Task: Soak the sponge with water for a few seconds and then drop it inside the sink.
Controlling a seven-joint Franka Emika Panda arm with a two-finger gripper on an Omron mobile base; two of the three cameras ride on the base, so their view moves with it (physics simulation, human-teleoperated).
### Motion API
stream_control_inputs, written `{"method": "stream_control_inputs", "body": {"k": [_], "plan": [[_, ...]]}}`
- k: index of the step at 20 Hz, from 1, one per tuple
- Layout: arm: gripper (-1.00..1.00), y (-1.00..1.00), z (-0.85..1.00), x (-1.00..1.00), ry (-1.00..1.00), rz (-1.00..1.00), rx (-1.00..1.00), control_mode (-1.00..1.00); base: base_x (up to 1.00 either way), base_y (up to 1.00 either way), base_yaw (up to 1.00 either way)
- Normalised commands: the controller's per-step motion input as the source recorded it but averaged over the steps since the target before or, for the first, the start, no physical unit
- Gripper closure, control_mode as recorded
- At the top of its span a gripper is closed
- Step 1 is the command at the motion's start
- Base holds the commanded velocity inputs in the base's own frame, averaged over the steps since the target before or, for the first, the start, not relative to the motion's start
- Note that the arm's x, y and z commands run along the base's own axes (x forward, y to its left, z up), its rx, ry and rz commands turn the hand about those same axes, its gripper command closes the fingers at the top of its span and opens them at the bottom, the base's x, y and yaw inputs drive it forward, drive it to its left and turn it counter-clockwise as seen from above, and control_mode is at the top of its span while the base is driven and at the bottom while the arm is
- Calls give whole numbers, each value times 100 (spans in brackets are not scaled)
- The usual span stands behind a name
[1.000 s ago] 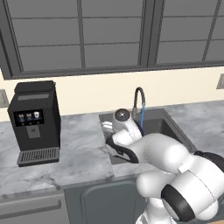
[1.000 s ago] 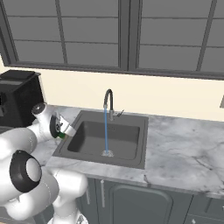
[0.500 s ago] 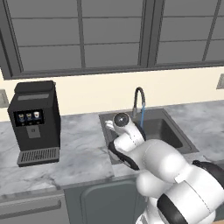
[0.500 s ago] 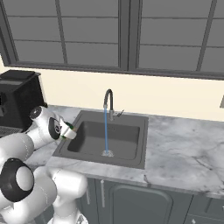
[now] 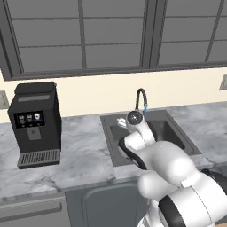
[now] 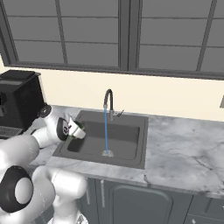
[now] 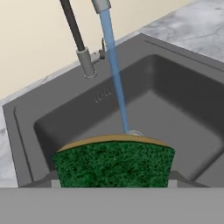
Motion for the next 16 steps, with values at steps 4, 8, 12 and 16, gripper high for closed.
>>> {"method": "stream_control_inputs", "body": {"k": [4,8,12,16], "plan": [[100,-40,0,0,0,0,0,-100,0,0,0],[100,-26,0,0,-1,0,-4,-100,0,0,0],[100,-21,0,11,-8,-4,-16,-100,0,0,0],[100,-16,-3,13,-11,-13,-24,-100,0,0,0]]}}
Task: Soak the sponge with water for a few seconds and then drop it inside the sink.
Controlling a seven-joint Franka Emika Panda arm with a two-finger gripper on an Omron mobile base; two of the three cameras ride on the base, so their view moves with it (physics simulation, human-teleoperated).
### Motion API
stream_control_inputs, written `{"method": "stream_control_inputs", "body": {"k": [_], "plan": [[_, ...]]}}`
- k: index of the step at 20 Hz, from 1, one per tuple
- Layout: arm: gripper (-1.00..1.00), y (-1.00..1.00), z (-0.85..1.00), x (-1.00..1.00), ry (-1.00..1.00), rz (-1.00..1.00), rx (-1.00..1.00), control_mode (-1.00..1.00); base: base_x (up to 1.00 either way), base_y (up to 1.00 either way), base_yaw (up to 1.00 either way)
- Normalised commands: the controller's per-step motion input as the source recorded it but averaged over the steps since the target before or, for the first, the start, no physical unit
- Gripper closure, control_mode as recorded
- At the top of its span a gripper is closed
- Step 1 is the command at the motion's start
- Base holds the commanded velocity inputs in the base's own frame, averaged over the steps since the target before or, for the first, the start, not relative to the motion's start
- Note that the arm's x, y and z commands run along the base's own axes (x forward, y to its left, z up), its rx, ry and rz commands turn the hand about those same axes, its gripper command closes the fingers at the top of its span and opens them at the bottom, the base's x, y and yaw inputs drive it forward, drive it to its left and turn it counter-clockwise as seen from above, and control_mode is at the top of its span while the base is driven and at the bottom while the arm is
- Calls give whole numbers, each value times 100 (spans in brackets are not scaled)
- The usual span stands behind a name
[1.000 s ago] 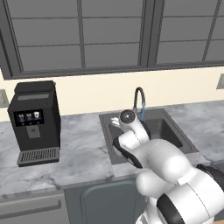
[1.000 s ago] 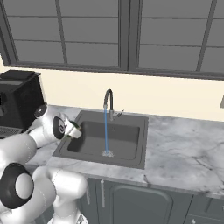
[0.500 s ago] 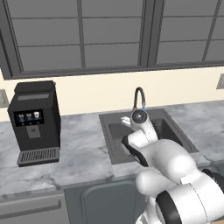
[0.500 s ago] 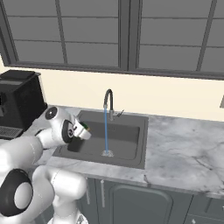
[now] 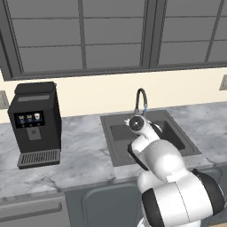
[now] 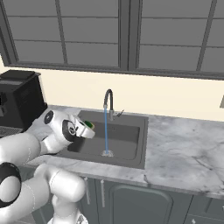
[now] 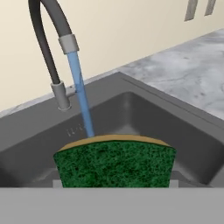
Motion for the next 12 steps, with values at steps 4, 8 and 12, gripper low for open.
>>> {"method": "stream_control_inputs", "body": {"k": [4,8,12], "plan": [[100,-16,0,16,-10,-16,-10,-100,0,0,0],[100,-4,0,3,-8,-6,1,-100,0,0,0],[100,0,0,4,-1,0,2,-100,0,0,0]]}}
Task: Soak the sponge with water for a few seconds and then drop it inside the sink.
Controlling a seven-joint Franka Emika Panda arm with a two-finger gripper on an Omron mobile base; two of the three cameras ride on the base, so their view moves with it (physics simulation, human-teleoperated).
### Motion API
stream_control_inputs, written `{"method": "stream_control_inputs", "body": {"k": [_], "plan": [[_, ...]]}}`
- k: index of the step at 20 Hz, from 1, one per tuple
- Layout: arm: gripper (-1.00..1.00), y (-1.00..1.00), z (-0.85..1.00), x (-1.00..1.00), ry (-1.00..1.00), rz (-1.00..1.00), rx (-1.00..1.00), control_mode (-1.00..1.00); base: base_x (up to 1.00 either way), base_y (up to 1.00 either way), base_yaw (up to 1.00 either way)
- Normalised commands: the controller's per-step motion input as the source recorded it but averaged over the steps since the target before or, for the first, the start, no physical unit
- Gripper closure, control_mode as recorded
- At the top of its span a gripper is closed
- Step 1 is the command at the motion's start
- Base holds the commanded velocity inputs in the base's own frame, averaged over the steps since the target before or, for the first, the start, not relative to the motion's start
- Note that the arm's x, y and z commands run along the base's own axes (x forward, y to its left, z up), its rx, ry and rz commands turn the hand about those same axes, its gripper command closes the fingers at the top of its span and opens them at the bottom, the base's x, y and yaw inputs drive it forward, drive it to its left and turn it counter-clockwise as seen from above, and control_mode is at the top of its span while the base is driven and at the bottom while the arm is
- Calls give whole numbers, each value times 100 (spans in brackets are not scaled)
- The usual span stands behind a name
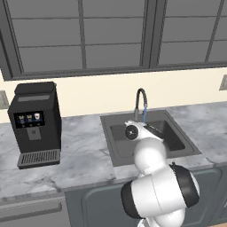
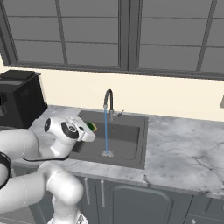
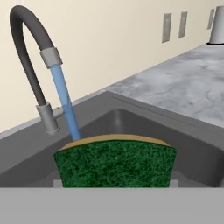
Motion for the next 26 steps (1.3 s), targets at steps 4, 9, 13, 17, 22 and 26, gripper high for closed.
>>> {"method": "stream_control_inputs", "body": {"k": [4,9,13,17,22,26], "plan": [[100,-8,0,21,2,0,0,-100,0,0,0],[100,-24,17,1,11,0,0,-100,0,0,0],[100,-15,0,0,5,0,0,-100,0,0,0],[100,0,0,0,2,0,0,-100,0,0,0],[100,0,0,0,0,0,0,-100,0,0,0],[100,0,0,16,0,0,0,-100,0,0,0]]}}
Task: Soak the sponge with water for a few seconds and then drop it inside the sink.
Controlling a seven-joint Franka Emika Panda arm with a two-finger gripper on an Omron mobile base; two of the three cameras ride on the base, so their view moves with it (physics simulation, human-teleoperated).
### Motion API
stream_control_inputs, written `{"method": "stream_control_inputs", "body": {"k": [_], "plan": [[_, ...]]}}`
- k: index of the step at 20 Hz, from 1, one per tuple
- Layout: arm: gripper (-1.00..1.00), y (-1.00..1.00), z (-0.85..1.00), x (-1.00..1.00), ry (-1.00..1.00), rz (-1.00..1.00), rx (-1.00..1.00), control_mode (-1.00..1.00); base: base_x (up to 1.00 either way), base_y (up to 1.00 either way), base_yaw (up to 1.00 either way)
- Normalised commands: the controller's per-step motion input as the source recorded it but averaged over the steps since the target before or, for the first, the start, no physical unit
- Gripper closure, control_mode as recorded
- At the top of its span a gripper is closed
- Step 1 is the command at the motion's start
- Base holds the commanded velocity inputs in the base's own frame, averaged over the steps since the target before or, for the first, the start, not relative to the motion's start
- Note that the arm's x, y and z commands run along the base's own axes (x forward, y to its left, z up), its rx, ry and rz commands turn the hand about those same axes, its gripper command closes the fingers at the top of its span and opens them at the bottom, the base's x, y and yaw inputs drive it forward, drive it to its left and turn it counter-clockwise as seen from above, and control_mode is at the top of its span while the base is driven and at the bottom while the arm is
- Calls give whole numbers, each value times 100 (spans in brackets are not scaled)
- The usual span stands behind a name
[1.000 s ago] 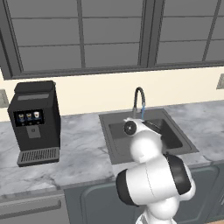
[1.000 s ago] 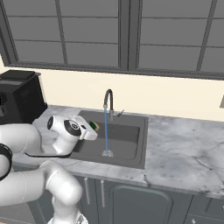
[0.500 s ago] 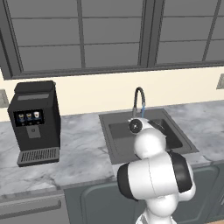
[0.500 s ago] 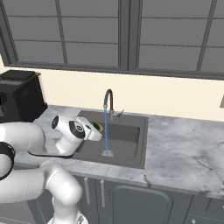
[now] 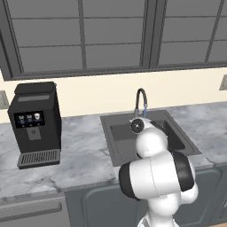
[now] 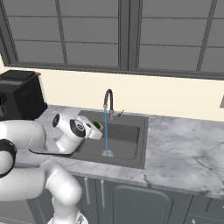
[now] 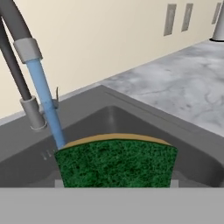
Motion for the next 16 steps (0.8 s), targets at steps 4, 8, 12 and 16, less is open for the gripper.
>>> {"method": "stream_control_inputs", "body": {"k": [4,8,12,16], "plan": [[100,0,-3,34,0,0,0,-100,0,0,0],[100,0,-12,26,0,0,0,-100,0,0,0],[100,0,-22,8,0,0,0,-100,0,0,0],[100,0,-23,6,0,0,0,-100,0,0,0]]}}
